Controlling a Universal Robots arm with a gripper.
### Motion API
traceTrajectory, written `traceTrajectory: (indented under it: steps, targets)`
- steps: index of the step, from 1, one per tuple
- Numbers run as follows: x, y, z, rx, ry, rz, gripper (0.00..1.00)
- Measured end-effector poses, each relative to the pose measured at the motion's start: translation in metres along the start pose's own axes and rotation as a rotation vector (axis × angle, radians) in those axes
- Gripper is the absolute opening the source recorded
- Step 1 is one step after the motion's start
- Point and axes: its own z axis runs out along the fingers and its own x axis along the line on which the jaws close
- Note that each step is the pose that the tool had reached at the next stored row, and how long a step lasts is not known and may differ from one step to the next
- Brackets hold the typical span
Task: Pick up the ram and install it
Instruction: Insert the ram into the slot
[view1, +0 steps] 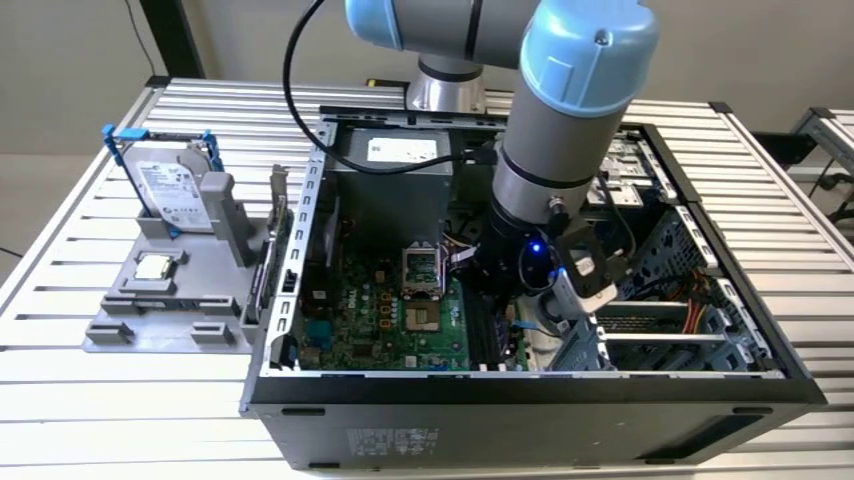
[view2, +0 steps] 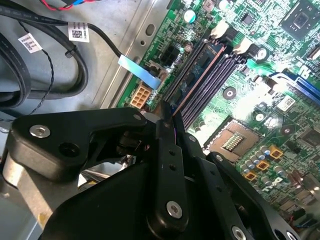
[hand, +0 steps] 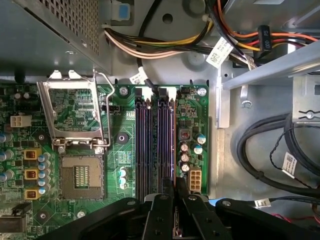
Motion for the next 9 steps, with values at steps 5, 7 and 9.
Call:
traceTrajectory:
  steps: [5,7,9]
  targets:
    - [0.0001,0.0002,0.0,0.0001,0.0,0.0,0.0]
    - [0.0001,0.0002,0.0,0.0001,0.0,0.0,0.0]
    - [0.0001,0.0002,0.0,0.0001,0.0,0.0,0.0]
